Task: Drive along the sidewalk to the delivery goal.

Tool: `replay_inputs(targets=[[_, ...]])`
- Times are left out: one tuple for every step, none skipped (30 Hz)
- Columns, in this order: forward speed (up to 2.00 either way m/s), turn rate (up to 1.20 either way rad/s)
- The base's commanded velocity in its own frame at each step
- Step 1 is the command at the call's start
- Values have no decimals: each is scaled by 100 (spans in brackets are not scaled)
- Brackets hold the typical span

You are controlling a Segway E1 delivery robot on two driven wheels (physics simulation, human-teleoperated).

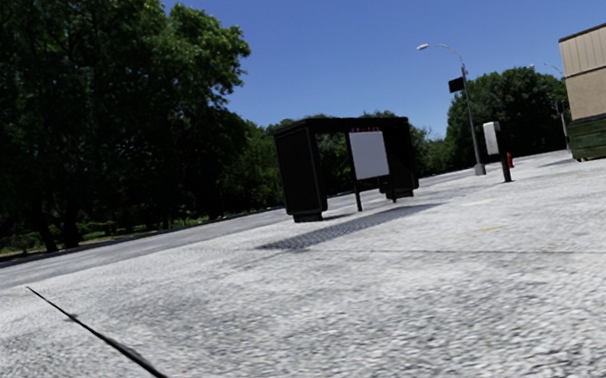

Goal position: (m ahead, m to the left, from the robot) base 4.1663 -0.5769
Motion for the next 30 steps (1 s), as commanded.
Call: replay_inputs(targets=[[184, 0], [184, 0], [184, 0], [184, 0], [184, 0], [184, 0], [183, 0], [179, 0], [178, 0], [178, 0], [177, 0], [177, 0], [177, 0], [177, 0], [177, 0], [177, 0], [177, 0], [177, 0], [177, 0], [177, 0], [176, 0], [176, 0], [176, 0], [176, 0], [176, 0], [176, 0], [176, 0], [176, 0], [176, 0], [176, 0]])
